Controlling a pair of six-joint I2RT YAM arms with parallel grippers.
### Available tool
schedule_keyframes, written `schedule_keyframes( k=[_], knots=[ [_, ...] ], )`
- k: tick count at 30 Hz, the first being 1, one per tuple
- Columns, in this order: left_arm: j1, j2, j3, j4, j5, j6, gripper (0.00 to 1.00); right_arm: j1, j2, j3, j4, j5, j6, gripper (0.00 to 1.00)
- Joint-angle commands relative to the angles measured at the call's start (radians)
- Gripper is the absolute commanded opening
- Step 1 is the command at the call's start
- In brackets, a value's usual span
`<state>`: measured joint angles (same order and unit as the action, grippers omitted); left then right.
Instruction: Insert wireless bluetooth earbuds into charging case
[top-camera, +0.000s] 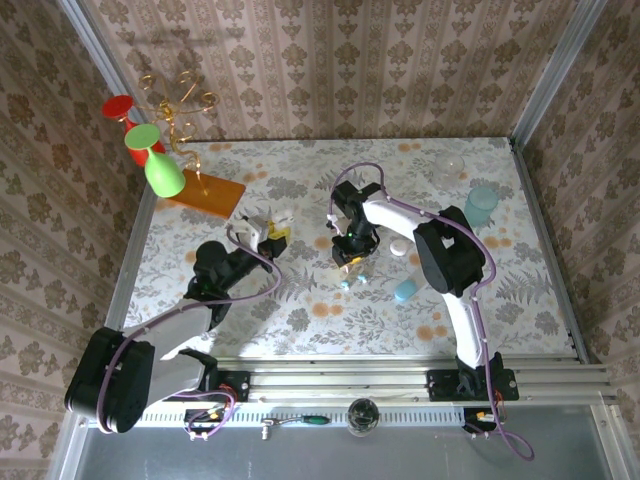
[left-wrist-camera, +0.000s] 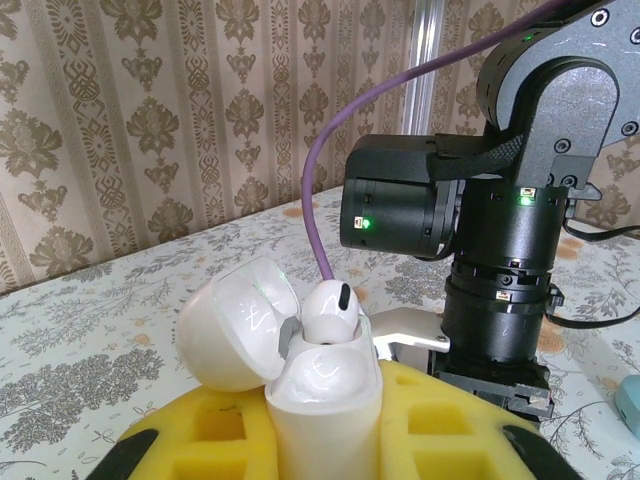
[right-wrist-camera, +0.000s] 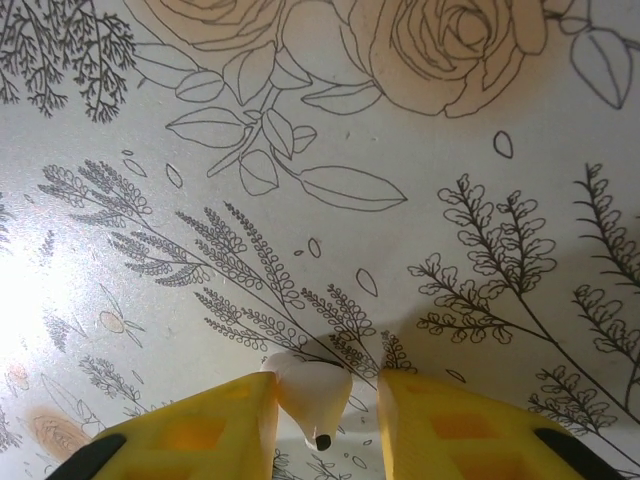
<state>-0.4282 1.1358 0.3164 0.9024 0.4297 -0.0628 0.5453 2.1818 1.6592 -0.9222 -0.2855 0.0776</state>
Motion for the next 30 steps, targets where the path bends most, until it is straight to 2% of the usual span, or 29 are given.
schedule_keyframes(
  k=[1,10,17,23,27,30],
  knots=[
    [0.003,0.011,0.028,0.007,0.027,0.003,0.00,0.006,0.030,0.019,-0.009,-0.019,0.002,0.33],
    [-0.001,0.015,0.026,0.009,0.031,-0.006,0.00,0.005,0.021,-0.003,0.008,-0.027,0.015,0.25],
    [-0.007,0.030,0.034,0.009,0.042,-0.009,0.00,-0.011,-0.118,-0.107,0.124,-0.047,0.056,0.22],
    [-0.012,0.052,0.058,0.007,0.061,-0.016,0.00,-0.052,-0.296,-0.257,0.316,-0.097,0.098,0.23],
    [-0.021,0.084,0.083,0.007,0.096,-0.025,0.00,-0.077,-0.448,-0.386,0.524,-0.136,0.130,0.23],
    [-0.065,0.115,0.104,0.009,0.121,-0.021,0.00,-0.089,-0.557,-0.469,0.674,-0.165,0.154,0.23]
  ],
)
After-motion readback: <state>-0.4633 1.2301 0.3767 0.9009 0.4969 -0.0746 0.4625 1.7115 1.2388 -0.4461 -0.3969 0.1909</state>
